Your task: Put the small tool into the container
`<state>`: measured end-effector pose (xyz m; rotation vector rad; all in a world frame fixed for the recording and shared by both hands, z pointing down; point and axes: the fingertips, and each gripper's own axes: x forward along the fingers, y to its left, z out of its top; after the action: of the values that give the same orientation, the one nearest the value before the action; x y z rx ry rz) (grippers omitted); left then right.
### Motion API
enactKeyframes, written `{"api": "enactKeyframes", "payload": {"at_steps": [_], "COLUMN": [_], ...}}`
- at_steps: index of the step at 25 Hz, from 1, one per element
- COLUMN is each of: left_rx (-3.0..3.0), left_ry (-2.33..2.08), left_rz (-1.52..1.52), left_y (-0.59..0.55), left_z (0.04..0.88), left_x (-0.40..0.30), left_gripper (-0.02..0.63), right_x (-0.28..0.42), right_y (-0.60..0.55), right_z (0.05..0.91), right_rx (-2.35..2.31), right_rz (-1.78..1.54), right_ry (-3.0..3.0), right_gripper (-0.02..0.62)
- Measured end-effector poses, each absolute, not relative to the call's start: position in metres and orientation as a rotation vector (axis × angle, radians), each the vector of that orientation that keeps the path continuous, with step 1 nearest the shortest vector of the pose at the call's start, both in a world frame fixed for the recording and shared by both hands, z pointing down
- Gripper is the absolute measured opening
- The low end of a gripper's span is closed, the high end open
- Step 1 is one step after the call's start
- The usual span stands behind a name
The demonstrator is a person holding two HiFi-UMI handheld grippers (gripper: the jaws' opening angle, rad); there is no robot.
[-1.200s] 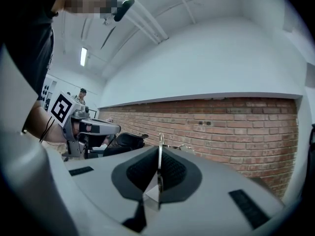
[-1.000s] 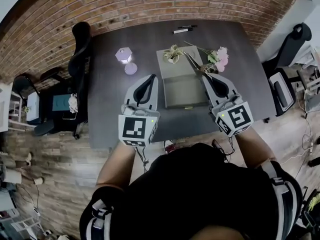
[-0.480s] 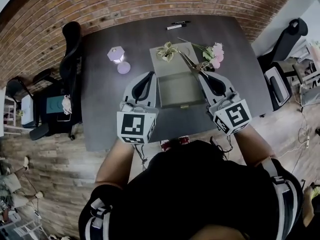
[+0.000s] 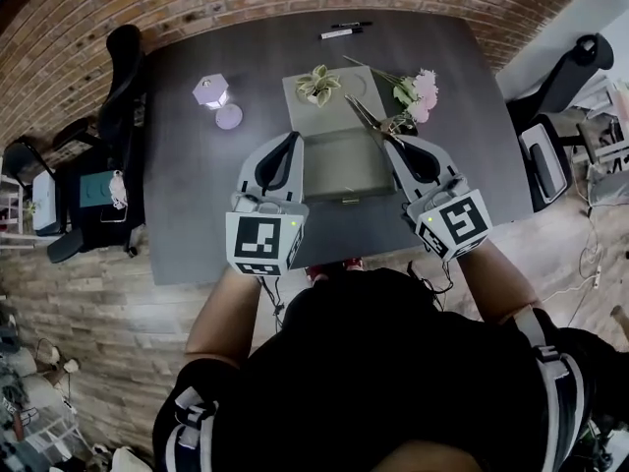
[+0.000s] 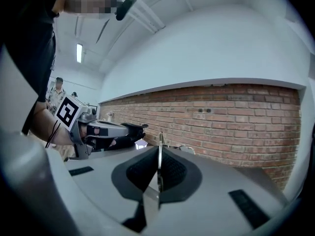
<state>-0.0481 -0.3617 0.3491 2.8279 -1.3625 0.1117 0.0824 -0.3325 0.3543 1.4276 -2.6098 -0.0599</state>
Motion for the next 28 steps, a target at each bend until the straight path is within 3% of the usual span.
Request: {"api": "enactKeyframes", "payload": {"at_steps": [28], "left_rx": [2.573], "left_ry": [-1.440], "left_rz": [0.136], "left_y": [-0.387], "left_z": [0.482], "left_x": [-0.061], "left_gripper": [0.008], "right_x": [0.045], "right_y": [-0.372], "right_z": [0.540], "right_rx": [0.978], "right_rz": [0.357], "right_ry": [-2.529], "right_gripper": [0.000]}}
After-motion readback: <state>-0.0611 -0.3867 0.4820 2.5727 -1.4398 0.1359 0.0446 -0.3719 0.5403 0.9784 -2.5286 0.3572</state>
